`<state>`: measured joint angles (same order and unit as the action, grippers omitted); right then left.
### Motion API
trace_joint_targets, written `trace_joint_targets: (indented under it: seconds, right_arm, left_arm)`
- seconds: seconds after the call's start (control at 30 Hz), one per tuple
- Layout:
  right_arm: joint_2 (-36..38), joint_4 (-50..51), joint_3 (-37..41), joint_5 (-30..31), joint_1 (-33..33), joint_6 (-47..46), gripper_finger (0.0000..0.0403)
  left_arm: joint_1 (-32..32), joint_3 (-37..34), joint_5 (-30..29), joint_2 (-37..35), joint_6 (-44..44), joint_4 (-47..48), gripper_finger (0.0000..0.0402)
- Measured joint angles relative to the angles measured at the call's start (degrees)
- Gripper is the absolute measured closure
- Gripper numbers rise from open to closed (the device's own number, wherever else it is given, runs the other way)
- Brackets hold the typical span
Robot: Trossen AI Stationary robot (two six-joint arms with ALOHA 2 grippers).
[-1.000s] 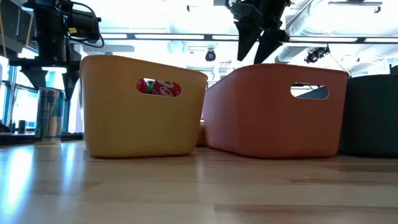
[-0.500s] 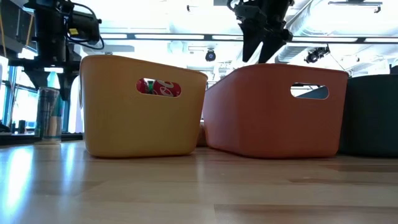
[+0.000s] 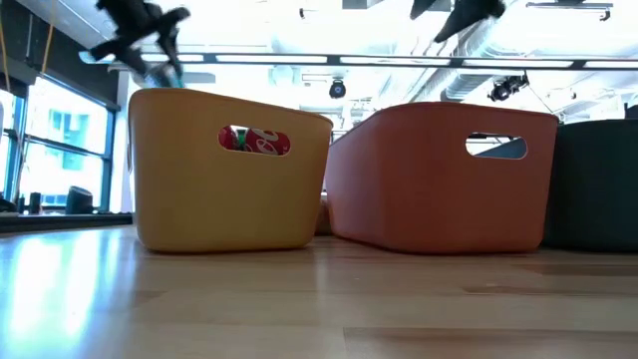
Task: Sort soda cans
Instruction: Put the blue soda can into the orange bin
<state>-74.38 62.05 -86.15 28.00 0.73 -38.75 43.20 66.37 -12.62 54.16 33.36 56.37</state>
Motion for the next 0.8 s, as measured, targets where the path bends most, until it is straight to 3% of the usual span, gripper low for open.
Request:
trace_joint_targets:
  seconds: [0.23, 0.47, 0.7, 0.8]
  right_arm:
    - [3.0, 0.0, 0.0, 3.7, -5.3, -6.3, 0.0077]
    - [2.9, -1.3, 0.0, 6.1, -9.6, -10.2, 0.0077]
    - [5.9, -12.3, 0.0, 6.6, -14.1, -6.3, 0.0077]
    - [7.5, -16.7, 0.0, 8.9, -16.2, -5.2, 0.0077]
  left_arm:
    - [-5.0, 7.9, 5.4, 5.2, -3.4, -10.9, 0.0178]
    - [-14.5, 13.6, 9.9, 17.5, -6.8, -17.7, 0.0178]
    - [-23.5, 23.5, 15.2, 31.8, -11.6, -29.5, 0.0178]
    - [-26.0, 28.5, 17.0, 36.9, -14.0, -28.7, 0.0178]
